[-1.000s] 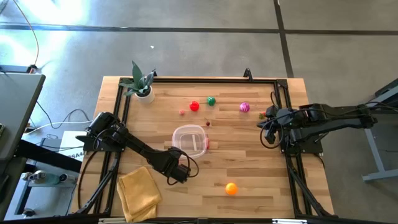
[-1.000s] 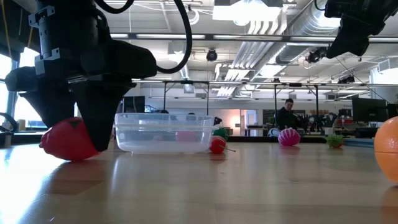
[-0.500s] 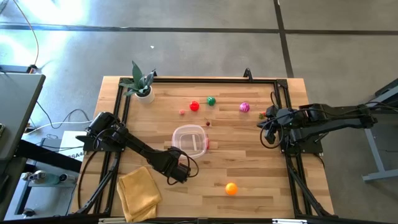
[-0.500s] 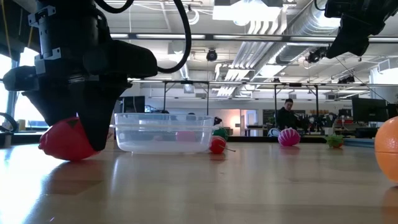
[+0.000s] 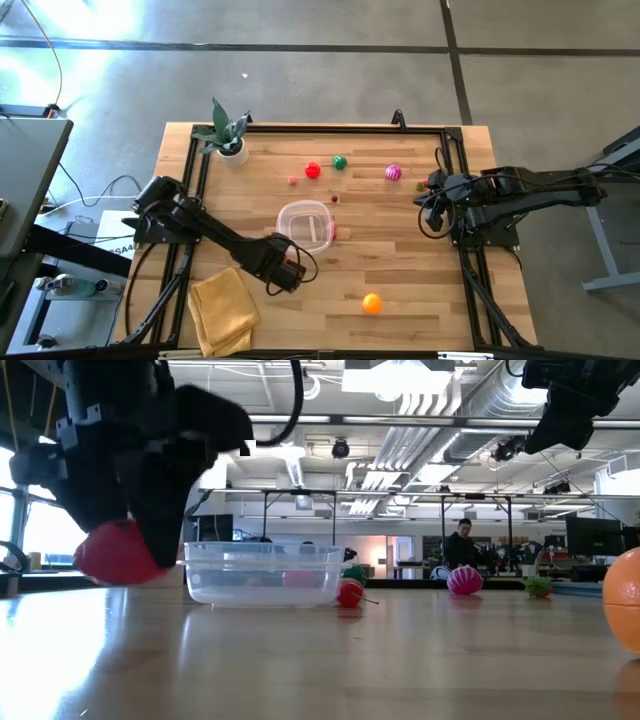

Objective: Pick and placing Produce into tupperware
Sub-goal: Put the red dragon fruit into the transparent container

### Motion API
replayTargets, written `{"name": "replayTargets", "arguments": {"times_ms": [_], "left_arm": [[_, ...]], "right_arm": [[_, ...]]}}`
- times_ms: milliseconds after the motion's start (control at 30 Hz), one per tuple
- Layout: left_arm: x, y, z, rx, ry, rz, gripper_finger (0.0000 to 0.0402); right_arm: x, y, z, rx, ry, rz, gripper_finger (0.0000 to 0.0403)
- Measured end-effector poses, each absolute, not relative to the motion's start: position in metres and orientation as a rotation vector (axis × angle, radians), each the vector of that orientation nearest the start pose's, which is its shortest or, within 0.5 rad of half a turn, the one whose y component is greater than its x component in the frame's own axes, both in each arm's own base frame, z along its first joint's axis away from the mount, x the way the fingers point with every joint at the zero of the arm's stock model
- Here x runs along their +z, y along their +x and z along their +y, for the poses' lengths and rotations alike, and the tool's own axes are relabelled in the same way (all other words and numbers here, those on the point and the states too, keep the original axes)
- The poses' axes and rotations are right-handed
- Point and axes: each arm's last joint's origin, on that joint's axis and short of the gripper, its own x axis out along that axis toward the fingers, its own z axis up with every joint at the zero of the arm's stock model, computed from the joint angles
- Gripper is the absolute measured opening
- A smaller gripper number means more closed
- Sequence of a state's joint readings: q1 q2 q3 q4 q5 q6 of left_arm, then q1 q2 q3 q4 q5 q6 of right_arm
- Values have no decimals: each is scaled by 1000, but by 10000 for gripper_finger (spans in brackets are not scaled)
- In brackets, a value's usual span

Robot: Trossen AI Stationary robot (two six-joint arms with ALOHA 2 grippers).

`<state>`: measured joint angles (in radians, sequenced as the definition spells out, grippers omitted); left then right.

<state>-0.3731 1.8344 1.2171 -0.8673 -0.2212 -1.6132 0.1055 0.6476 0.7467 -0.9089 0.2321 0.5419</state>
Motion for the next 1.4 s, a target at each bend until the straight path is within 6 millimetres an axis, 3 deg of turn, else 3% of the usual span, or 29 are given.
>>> {"name": "replayTargets", "arguments": {"times_ms": [233, 500, 667, 833, 1133, 1400], "left_arm": [[201, 299, -113, 971, -836, 921, 225], [231, 302, -91, 965, -727, 654, 217], [247, 316, -68, 954, -650, 643, 222], [257, 329, -39, 888, -687, 722, 227], [233, 340, 2, 855, -777, 949, 224], [202, 348, 20, 902, -780, 1066, 223]], "right_arm": [[277, 114, 5, -331, 376, 742, 0], [277, 114, 5, -331, 376, 742, 0], [277, 114, 5, -330, 376, 741, 0], [277, 114, 5, -331, 376, 742, 0], [277, 114, 5, -331, 376, 742, 0], [277, 114, 5, -331, 376, 742, 0]]}}
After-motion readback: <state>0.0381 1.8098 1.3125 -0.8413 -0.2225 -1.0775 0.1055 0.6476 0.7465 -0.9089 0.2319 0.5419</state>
